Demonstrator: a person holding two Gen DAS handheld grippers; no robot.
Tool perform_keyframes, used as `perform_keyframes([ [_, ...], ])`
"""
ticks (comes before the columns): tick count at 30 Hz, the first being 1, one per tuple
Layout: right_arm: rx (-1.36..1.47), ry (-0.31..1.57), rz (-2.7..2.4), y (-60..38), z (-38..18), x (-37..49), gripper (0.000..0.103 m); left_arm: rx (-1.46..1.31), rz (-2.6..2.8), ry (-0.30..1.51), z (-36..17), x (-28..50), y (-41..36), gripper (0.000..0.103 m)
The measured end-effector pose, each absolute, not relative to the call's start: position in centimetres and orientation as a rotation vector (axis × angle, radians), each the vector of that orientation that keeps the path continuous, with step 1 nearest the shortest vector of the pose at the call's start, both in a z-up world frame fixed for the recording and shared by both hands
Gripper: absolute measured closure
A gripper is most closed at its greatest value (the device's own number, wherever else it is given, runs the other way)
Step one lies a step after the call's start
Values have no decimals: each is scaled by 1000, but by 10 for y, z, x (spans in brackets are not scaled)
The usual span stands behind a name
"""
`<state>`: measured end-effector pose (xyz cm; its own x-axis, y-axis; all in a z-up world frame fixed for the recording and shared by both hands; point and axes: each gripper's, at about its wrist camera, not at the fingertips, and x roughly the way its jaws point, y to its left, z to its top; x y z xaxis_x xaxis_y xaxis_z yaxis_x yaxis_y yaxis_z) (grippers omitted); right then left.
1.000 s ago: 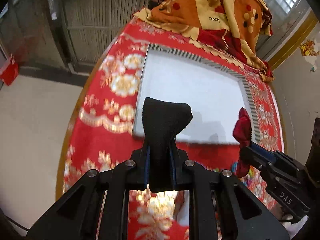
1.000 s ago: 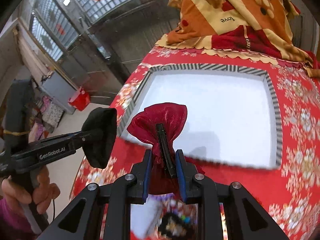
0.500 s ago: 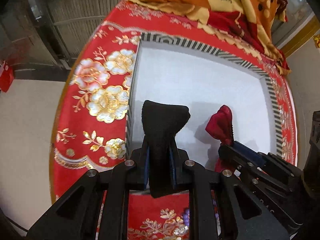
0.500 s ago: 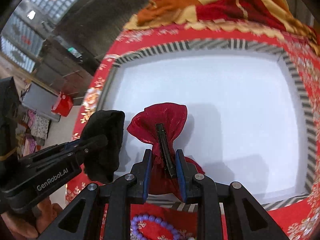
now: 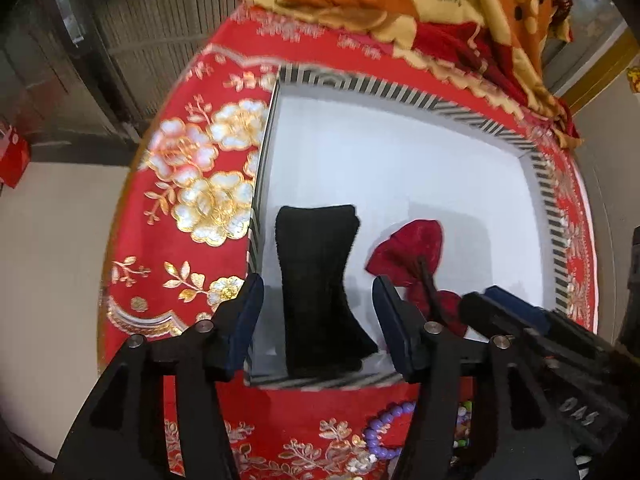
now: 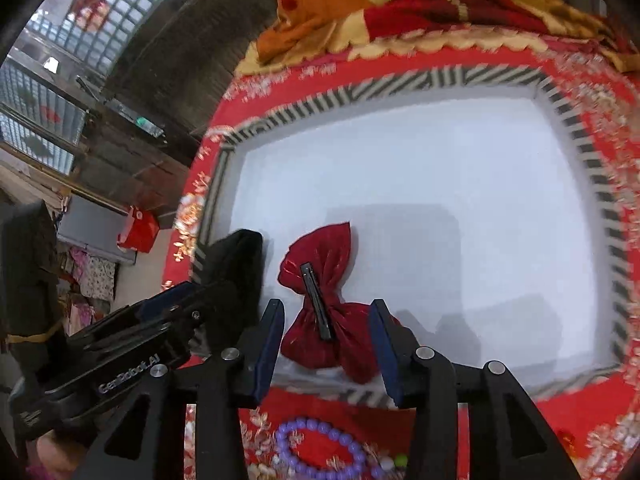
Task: Organize jewelry
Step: 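Lower both held items into the striped tray and open both tools, then grasp the white fluffy scrunchie with the left tool while the right tool moves to the brown scrunchie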
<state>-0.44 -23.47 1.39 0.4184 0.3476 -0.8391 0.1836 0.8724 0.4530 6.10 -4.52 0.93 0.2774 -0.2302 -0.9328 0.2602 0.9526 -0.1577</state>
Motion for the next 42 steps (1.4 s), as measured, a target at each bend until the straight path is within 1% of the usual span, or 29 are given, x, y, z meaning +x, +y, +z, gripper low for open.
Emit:
perform_keyframes([
  [6, 484, 1057, 103, -245, 63, -52, 60, 59, -313, 1168, 37, 25, -42, 45],
  [10, 477, 1012, 116, -245, 83, -88, 59, 69, -311, 1134, 49, -1, -42, 45],
  [18, 420, 1004, 86, -246, 83, -141, 59, 89, -317, 1097, 65, -58, -52, 45],
  [25, 401, 994, 62, -257, 80, -170, 59, 125, -318, 1104, 60, -92, -66, 45],
  [32, 425, 1010, 58, -269, 74, -188, 59, 144, -308, 1111, 57, -112, -72, 45],
  [37, 470, 981, 75, -279, 85, -200, 59, 121, -298, 1130, 55, -117, -69, 45],
  [39, 478, 966, 68, -284, 90, -205, 56, 119, -296, 1132, 54, -119, -69, 45],
  [41, 480, 960, 57, -289, 92, -209, 47, 122, -297, 1140, 52, -121, -70, 45],
  [42, 481, 959, 52, -290, 92, -210, 47, 123, -300, 1145, 51, -122, -71, 45],
])
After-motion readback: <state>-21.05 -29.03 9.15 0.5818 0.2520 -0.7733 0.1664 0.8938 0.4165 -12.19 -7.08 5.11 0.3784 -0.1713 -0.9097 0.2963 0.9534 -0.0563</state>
